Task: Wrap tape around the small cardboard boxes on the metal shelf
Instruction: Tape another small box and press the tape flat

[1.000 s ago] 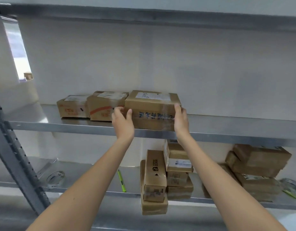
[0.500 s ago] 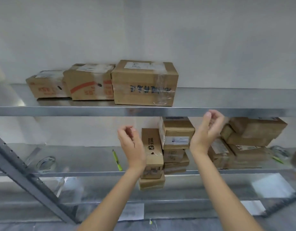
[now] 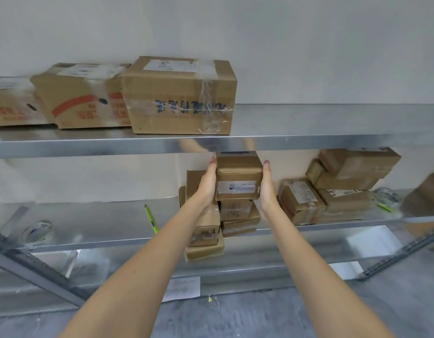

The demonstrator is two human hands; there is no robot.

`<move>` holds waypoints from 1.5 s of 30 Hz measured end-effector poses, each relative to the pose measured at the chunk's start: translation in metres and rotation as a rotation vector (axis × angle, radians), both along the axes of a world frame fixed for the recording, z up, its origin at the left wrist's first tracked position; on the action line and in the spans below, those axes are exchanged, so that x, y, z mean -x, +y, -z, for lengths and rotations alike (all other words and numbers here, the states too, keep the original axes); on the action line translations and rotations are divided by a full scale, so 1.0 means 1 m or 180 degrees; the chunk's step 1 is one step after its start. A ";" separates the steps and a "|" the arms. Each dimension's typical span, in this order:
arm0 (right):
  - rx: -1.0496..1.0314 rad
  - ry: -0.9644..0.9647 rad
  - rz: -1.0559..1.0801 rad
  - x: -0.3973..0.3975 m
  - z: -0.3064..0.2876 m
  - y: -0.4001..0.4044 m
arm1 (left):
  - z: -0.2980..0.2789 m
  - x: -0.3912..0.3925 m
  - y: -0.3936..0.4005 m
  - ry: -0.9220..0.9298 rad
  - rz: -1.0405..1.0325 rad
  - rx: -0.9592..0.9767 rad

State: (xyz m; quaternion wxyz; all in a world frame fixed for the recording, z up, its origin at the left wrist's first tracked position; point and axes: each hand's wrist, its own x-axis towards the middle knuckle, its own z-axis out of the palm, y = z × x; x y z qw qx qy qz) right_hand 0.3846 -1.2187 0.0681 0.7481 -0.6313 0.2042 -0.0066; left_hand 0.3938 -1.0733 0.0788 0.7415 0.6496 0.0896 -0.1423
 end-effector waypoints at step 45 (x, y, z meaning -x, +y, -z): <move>0.0487 -0.0180 -0.0755 0.014 0.075 0.337 | 0.106 0.056 0.368 0.0569 -0.1587 -0.0577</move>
